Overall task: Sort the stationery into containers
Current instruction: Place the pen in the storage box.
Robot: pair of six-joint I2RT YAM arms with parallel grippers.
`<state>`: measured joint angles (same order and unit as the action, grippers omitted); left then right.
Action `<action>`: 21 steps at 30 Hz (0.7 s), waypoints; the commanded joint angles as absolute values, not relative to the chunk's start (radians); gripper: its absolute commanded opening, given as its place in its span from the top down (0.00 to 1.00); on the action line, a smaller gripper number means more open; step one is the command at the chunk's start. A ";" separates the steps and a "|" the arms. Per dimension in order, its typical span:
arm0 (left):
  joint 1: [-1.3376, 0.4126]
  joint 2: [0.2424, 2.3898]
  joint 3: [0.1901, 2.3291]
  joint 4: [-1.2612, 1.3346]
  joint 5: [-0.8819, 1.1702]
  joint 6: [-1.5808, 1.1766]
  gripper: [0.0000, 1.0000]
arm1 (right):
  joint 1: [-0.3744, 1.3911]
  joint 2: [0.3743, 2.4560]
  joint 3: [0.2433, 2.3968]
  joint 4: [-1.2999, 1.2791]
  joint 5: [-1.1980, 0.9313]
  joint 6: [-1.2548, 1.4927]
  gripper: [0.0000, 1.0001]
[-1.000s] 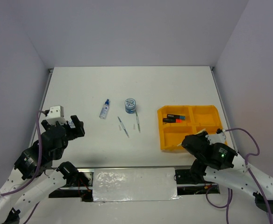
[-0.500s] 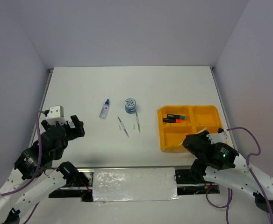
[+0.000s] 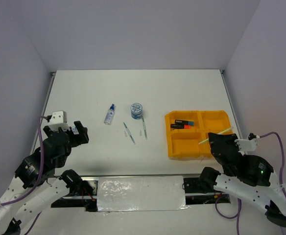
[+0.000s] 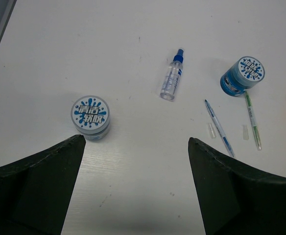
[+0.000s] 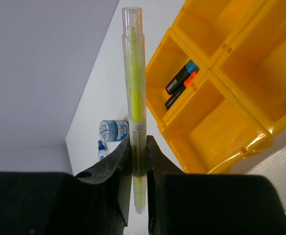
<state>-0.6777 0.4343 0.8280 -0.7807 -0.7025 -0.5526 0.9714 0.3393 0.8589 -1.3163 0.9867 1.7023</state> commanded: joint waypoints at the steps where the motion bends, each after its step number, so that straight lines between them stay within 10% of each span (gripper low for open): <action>1: -0.680 0.442 0.830 -0.736 -0.719 -0.549 0.01 | 0.969 0.370 0.896 -1.420 1.055 1.638 1.00; 21: -0.680 0.434 0.827 -0.733 -0.716 -0.548 0.01 | 0.945 0.523 0.819 -1.017 0.971 1.326 1.00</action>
